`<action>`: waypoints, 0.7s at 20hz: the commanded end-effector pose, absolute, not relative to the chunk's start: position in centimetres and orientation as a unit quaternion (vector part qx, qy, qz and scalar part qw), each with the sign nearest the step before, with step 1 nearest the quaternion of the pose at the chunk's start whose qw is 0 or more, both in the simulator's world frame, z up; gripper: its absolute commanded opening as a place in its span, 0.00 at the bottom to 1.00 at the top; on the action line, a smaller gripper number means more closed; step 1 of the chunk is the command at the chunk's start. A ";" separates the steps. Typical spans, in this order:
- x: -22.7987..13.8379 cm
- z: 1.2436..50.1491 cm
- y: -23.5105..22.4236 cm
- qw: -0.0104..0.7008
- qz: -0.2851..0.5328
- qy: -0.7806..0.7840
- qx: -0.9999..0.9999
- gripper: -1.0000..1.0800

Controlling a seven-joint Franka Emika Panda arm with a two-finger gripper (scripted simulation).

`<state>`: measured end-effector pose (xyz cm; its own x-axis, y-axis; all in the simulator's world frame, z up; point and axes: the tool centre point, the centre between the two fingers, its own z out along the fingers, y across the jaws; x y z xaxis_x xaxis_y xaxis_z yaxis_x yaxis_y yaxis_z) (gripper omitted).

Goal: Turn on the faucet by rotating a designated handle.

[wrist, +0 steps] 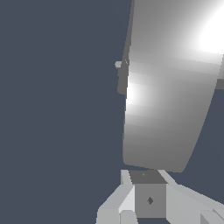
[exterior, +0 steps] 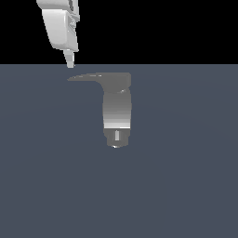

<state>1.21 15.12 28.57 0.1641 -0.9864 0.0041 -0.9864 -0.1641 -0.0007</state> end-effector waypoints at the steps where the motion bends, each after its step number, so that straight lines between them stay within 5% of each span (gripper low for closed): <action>1: 2.5 27.7 14.7 0.001 0.002 -0.669 0.744 0.00; 14: 6.7 24.9 12.7 0.001 0.001 -0.742 0.671 0.00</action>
<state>6.41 12.86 25.11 -0.0836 -0.9965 0.0019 -0.9965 0.0836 0.0007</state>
